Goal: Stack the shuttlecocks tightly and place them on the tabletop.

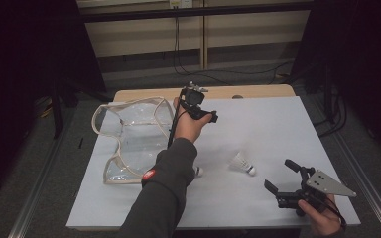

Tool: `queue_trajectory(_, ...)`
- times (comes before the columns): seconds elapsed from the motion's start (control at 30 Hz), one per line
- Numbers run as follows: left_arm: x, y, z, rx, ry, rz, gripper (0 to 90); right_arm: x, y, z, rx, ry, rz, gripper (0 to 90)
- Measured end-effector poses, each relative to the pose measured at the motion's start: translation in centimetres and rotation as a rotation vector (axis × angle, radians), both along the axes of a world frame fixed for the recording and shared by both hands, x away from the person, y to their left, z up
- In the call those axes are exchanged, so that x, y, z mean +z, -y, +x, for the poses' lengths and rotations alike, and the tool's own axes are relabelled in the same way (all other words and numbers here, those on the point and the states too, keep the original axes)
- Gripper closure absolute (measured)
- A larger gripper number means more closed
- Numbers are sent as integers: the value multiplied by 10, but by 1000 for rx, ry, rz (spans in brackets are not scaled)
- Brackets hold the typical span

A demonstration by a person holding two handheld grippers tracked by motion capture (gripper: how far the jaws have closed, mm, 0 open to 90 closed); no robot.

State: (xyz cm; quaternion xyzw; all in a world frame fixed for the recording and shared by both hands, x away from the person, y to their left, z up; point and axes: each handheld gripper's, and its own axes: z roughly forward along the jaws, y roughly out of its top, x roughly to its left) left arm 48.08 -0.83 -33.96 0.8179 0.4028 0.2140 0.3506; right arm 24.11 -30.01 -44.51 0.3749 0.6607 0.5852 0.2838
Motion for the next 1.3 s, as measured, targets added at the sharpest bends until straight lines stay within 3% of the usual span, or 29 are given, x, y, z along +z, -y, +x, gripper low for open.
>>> queue_trajectory(0.17, 0, 2, 4, 11, -8, -29, 66, 0, 0, 0, 1, -1, 1, 9)
queue_trajectory(0.67, -25, 0, 12, 106, -62, 94, 85, 0, 1, 0, 3, 6, 5, 9)
queue_trajectory(0.77, -30, -1, 14, 128, -71, 87, 80, 0, 1, 0, 3, 5, 5, 9)
queue_trajectory(0.93, -38, -4, 15, 133, -87, 123, 125, 0, 2, -1, 4, 4, 2, 9)
queue_trajectory(1.03, -41, -6, 15, 155, -99, 123, 145, 0, 2, -1, 3, 6, 0, 9)
queue_trajectory(1.3, -43, -10, 16, 201, -76, 135, 315, 1, 3, -1, 2, 9, 3, 9)
